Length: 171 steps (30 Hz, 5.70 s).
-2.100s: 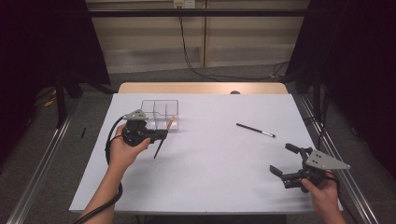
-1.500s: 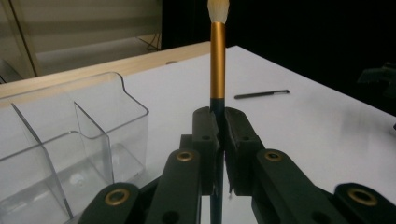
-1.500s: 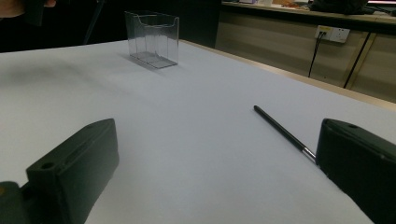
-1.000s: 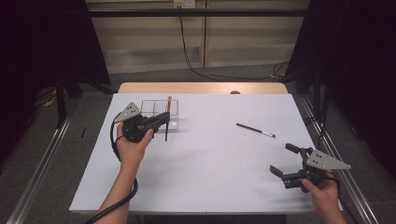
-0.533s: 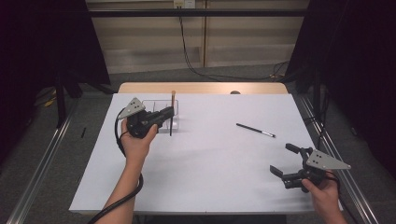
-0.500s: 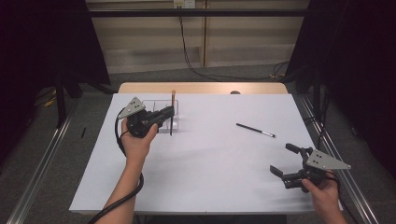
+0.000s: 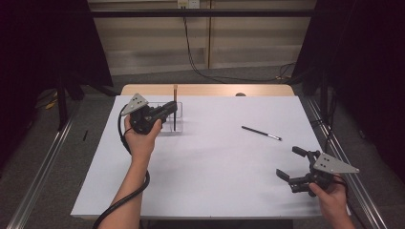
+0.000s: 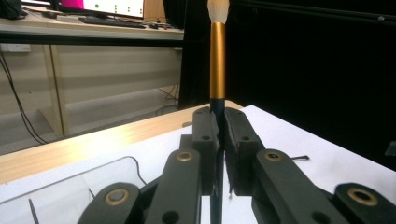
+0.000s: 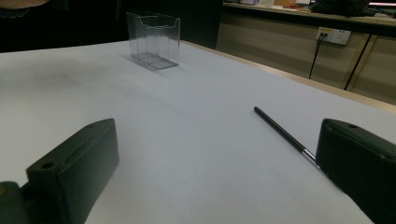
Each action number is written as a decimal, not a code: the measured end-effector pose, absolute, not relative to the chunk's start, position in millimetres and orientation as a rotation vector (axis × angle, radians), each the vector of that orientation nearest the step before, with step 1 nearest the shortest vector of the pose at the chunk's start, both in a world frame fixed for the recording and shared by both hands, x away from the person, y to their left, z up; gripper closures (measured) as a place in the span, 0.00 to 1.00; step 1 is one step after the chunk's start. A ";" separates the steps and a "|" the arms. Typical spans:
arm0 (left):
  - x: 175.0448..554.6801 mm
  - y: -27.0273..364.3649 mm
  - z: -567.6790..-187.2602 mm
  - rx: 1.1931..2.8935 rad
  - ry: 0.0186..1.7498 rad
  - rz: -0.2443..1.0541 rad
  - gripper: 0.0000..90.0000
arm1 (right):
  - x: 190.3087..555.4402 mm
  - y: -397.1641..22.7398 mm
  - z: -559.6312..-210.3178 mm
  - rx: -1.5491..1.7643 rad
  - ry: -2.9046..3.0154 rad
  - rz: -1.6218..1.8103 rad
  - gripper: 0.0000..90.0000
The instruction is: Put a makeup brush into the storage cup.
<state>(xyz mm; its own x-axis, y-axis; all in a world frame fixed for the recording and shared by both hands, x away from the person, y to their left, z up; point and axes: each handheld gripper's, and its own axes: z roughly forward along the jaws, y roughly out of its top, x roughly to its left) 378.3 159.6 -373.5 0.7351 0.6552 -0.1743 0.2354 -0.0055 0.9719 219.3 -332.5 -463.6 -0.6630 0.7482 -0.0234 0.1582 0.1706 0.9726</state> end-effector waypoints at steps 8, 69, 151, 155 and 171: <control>384.9 158.5 -367.9 1.552 0.758 0.406 0.93 | 219.1 -332.7 -463.5 0.852 1.945 1.519 0.00; 431.5 140.0 -356.7 1.476 0.844 0.531 0.93 | 219.3 -334.7 -465.7 0.856 1.950 1.541 0.00; 433.2 137.4 -417.0 1.521 0.912 0.546 0.93 | 219.5 -334.4 -465.5 0.838 1.958 1.550 0.00; 431.6 137.4 -417.8 1.523 0.909 0.545 0.93 | 219.6 -334.2 -465.5 0.838 1.956 1.553 0.00; 427.0 136.7 -422.8 1.542 0.906 0.507 0.90 | 219.8 -333.4 -465.3 0.840 1.960 1.549 0.00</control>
<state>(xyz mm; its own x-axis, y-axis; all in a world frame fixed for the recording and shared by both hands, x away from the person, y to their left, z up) 427.0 136.7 -422.8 0.5991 0.7809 -0.1768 0.2575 0.0211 0.9660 219.8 -333.4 -465.3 -0.6844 0.7291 -0.0088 0.1600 0.1620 0.9737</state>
